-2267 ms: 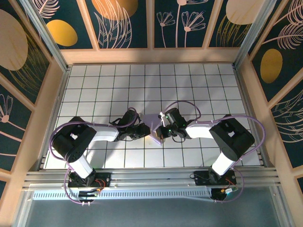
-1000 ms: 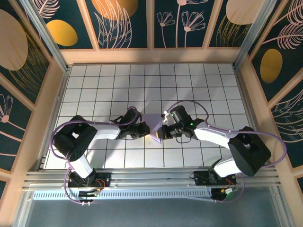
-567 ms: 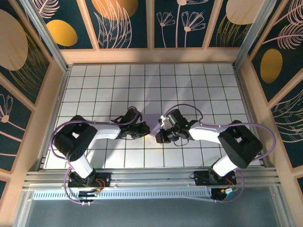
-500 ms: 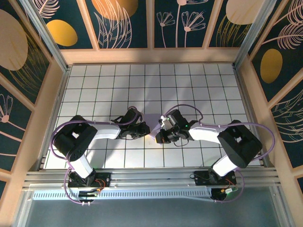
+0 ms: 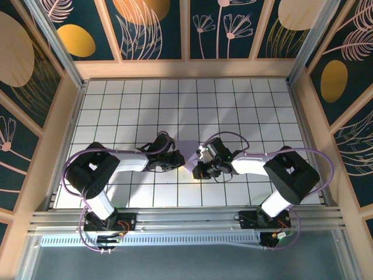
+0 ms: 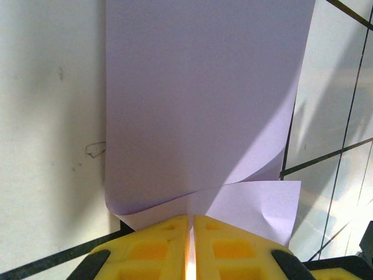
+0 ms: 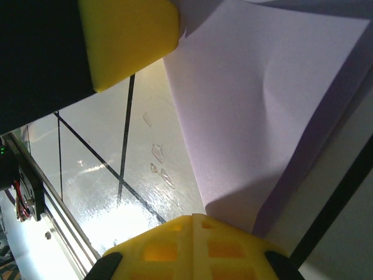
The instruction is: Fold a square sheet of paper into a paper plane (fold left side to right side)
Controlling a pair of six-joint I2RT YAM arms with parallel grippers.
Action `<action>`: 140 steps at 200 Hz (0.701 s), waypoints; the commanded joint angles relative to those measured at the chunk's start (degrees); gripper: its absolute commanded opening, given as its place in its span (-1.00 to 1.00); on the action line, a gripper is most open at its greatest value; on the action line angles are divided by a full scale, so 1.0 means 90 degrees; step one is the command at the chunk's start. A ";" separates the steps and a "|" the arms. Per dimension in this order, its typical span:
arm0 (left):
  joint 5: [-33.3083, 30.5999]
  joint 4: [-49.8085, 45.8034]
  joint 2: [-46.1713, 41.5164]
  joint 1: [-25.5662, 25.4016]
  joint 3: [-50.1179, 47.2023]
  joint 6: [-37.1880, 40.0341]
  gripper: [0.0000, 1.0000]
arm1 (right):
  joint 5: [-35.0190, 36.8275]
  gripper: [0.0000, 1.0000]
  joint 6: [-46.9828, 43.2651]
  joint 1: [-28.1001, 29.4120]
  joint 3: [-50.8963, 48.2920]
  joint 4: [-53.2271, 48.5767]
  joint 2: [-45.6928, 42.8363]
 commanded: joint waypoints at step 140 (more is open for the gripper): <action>-0.0307 -0.0479 0.0204 -0.0005 -0.0010 0.0012 -0.76 | 0.0189 -1.00 -0.0001 -0.0091 -0.0217 -0.0104 0.0139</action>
